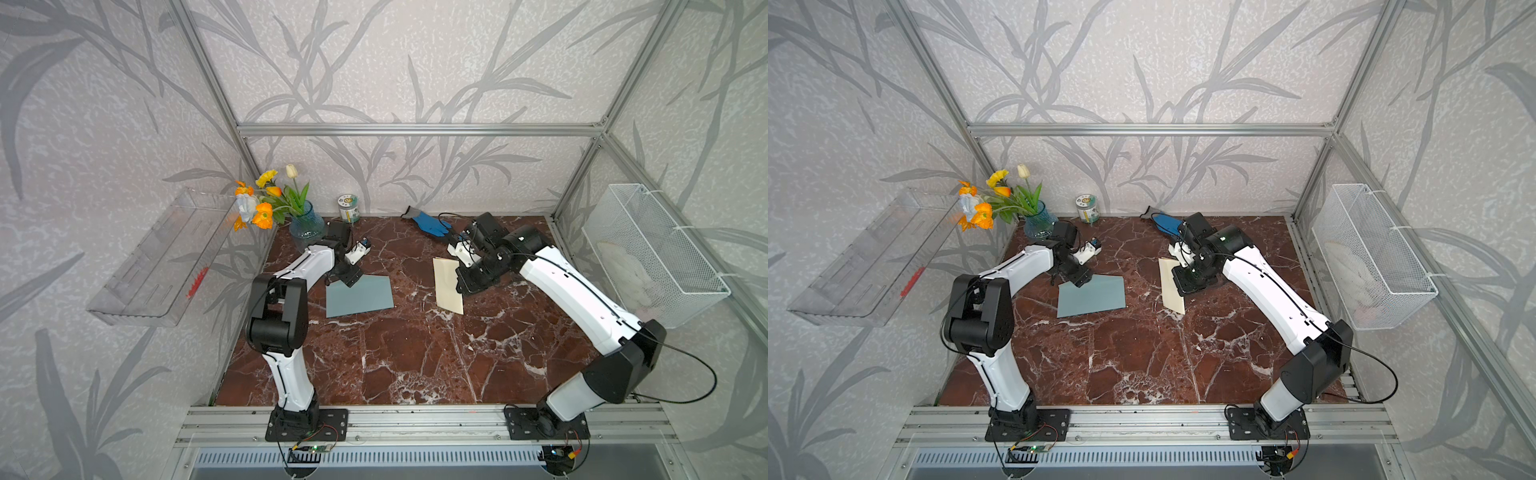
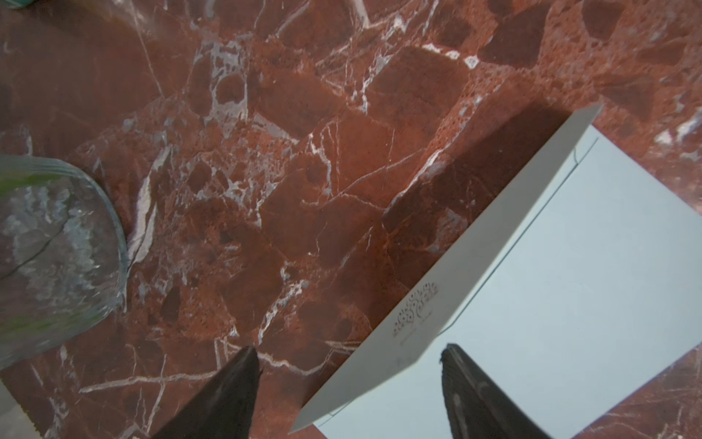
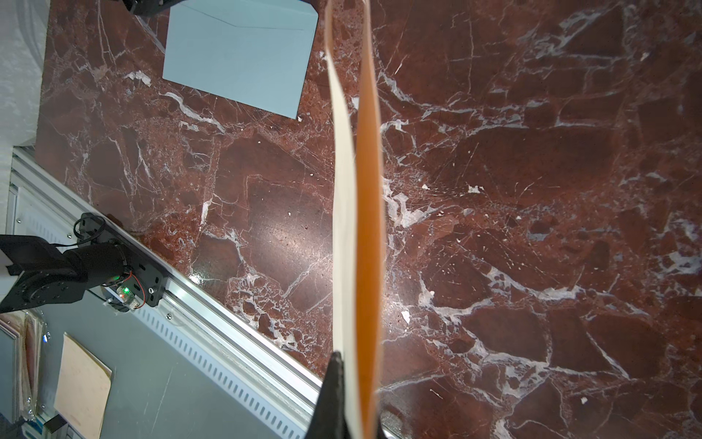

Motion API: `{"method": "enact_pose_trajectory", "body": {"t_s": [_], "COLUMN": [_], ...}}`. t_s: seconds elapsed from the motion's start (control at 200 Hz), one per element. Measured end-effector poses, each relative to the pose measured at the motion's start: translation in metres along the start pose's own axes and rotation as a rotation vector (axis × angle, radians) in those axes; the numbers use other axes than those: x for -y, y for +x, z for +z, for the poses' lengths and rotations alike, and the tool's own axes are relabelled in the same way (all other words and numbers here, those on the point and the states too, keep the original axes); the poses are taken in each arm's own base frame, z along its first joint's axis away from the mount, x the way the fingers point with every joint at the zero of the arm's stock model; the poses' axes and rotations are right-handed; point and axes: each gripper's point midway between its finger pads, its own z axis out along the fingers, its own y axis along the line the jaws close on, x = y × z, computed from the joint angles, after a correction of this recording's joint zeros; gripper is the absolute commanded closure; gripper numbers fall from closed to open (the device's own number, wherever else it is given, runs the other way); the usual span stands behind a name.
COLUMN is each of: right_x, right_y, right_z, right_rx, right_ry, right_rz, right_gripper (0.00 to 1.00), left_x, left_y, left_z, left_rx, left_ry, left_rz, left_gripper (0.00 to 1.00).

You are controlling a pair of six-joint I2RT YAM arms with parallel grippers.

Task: Fold the letter paper in half and place it into the envelope
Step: Pick up the envelope from the center of the board.

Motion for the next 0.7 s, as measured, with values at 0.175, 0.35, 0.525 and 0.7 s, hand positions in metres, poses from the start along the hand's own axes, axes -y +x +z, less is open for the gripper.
{"method": "enact_pose_trajectory", "body": {"t_s": [0.175,0.35,0.525,0.7], "right_x": [-0.002,-0.001,0.0,-0.003], "right_y": [-0.001,-0.003,-0.005,-0.013], "right_z": [0.001,0.0,0.0,-0.006], "right_rx": [0.002,0.008,0.016,0.1], "right_ry": [-0.012,-0.015,-0.018,-0.026], "right_rz": [-0.001,0.0,-0.029,-0.155], "right_gripper": [1.0,1.0,1.0,1.0], "left_x": [0.009,0.018,0.017,0.012], "left_y": [-0.003,0.002,0.001,-0.009], "left_z": [0.012,0.017,0.018,0.005], "left_rx": [-0.011,-0.029,-0.037,-0.019], "left_ry": [0.077,0.12,0.124,0.112], "left_rz": [0.011,0.003,-0.032,-0.115], "left_gripper": [0.66,0.91,1.0,1.0]}}
